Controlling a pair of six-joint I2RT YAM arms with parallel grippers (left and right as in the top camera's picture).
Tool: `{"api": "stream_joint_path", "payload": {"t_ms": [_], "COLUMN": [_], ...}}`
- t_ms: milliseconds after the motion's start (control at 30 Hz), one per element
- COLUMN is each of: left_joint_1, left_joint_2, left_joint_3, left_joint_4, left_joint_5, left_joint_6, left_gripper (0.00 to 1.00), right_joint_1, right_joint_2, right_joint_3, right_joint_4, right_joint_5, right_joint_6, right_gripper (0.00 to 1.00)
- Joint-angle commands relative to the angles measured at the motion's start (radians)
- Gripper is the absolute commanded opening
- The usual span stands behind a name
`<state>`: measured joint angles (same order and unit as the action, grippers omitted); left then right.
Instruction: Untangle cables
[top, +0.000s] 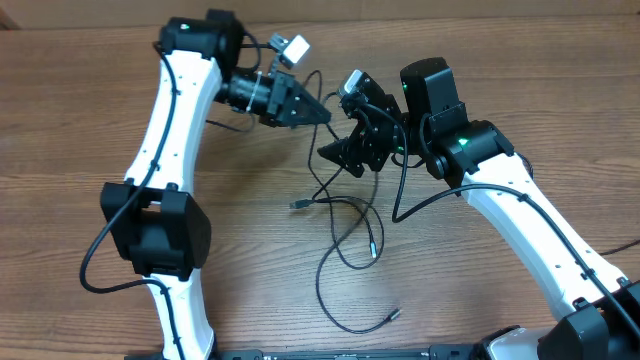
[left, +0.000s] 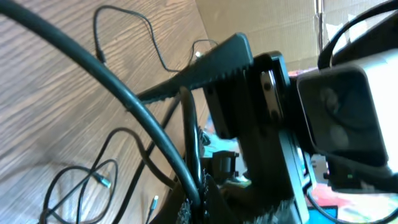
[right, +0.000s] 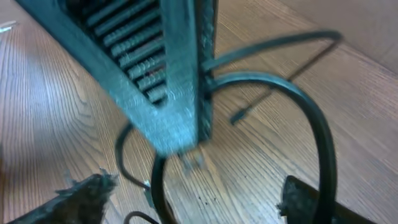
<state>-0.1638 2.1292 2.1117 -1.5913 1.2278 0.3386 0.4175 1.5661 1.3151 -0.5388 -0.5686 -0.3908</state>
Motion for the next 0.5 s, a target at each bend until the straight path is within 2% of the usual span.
{"api": "stream_joint_path", "payload": {"t_ms": [0,67,100,133,233,333,400,467], "left_joint_1": [-0.023,-0.029,-0.029,-0.028,-0.011,0.010,0.023,0.038], "left_joint_2": [0.009,0.009,0.009,0.009,0.009,0.009,0.009,0.009], "left_joint_3": [-0.002,-0.002,-0.002,-0.002,-0.002,-0.002,-0.002,-0.002], "left_joint_4": [0.034,0.046,0.048,0.048,0.048,0.049,0.053,0.057], "left_joint_5": [0.034,0.032,0.029,0.028,0.026,0.019,0.000,-0.048], "left_joint_6": [-0.140,-0.145,-0.145,-0.145,-0.145,-0.145,-0.145,-0.145], "left_gripper": [0.05,0.04,0.04,0.04,0.05,0.04,0.22,0.51], "right_joint_1": [0.001,0.000,0.000,0.000,0.000,0.000,0.000,0.000], "right_joint_2": [0.002,0.002,0.002,0.002,0.002,0.002,0.002,0.002], "right_joint_3": [0.015,0.015,0.015,0.015,0.015,0.015,0.015,0.015], "right_joint_4": [0.006,0.006,0.006,0.006,-0.006,-0.019,-0.025,-0.018], "right_joint_5": [-0.016,-0.009,-0.005,-0.005,-0.001,0.027,0.046,0.085], "right_joint_6": [-0.011,-0.010,-0.010,-0.010,-0.010,0.002,0.006,0.046], "right_gripper": [0.76,0.48,0.31,0.23,0.11,0.04,0.04,0.04]}}
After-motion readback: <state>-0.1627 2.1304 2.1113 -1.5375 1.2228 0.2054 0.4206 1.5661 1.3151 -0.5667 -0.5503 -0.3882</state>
